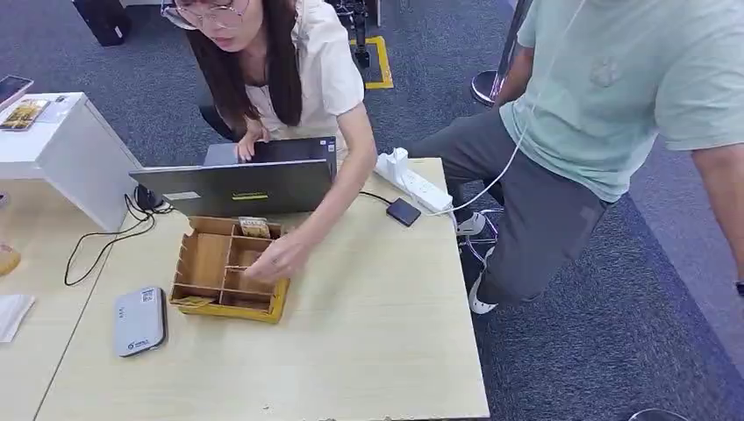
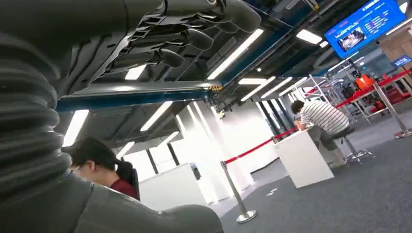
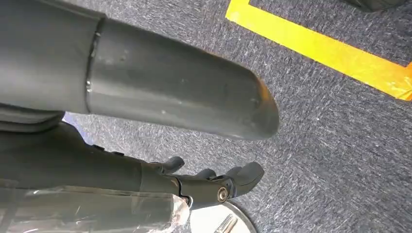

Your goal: Pass the card to the sensor for recognition and then transmit it.

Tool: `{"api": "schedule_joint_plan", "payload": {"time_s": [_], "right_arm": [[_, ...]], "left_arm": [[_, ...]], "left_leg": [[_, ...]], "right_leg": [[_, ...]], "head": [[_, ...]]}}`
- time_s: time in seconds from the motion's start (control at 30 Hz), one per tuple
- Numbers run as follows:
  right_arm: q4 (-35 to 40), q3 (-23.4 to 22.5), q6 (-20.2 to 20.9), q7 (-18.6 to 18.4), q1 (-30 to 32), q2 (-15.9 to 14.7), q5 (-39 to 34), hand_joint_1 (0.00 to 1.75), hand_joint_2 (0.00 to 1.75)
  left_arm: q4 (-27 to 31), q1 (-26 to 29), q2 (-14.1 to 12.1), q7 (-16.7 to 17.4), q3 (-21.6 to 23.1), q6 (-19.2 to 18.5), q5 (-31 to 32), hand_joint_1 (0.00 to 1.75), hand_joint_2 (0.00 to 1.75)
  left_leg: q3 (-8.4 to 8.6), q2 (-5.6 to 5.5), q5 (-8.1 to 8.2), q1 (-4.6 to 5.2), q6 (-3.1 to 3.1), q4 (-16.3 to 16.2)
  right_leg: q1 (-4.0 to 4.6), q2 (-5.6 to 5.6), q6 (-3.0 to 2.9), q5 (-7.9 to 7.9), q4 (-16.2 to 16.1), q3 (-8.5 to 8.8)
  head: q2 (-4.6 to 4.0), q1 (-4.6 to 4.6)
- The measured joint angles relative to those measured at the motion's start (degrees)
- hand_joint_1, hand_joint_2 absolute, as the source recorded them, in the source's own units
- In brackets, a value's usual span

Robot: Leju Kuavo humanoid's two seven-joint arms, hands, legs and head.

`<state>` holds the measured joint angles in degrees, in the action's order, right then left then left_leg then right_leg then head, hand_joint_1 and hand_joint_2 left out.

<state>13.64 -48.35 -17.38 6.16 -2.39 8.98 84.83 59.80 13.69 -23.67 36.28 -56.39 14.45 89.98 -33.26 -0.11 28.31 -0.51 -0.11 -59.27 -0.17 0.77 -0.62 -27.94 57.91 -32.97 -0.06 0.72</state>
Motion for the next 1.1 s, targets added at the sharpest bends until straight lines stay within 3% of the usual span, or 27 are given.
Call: {"api": "schedule_joint_plan", "payload": {"time_s": [0.13,0.27,0.47,0.9,1.1], "right_arm": [[0.1,-0.2,0.0,0.0,0.0,0.0,0.0,0.00,0.00],[0.2,-1.0,-0.2,0.5,-0.1,0.0,0.0,0.00,0.00],[0.5,-3.3,-0.2,0.0,0.0,0.0,0.0,0.00,0.00],[1.1,-7.6,-0.6,0.1,0.0,0.9,0.0,0.00,0.00],[1.4,-8.4,-0.8,0.0,-0.1,0.9,0.0,0.00,0.00]], "left_arm": [[0.0,-0.1,1.0,-0.8,0.0,0.0,0.0,0.00,1.75],[-1.0,1.4,3.0,3.0,2.4,-1.6,0.0,0.00,1.75],[-4.0,4.7,4.6,3.6,6.2,-4.2,0.0,0.00,1.75],[-14.1,2.1,11.1,3.7,12.6,-0.4,0.0,0.00,1.75],[-16.7,1.0,12.3,3.7,13.5,-0.3,0.0,0.00,1.75]], "left_leg": [[0.02,-0.03,0.00,0.00,0.00,0.0],[0.04,-0.01,0.02,0.02,0.01,0.0],[0.06,-0.06,0.05,0.04,0.06,0.0],[0.14,-0.12,0.05,0.04,0.07,0.0],[0.18,-0.16,0.05,0.04,0.07,0.0]], "right_leg": [[0.00,-0.03,0.00,0.00,0.0,0.03],[-0.01,0.07,0.00,-0.01,0.0,0.07],[-0.02,-0.03,0.02,-0.03,-0.1,0.06],[-0.03,-0.12,0.10,-0.07,-0.1,0.21],[-0.03,-0.15,0.11,-0.08,-0.1,0.23]], "head": [[0.02,0.02],[0.02,0.07],[0.02,0.04],[0.02,0.04],[0.00,0.04]]}}
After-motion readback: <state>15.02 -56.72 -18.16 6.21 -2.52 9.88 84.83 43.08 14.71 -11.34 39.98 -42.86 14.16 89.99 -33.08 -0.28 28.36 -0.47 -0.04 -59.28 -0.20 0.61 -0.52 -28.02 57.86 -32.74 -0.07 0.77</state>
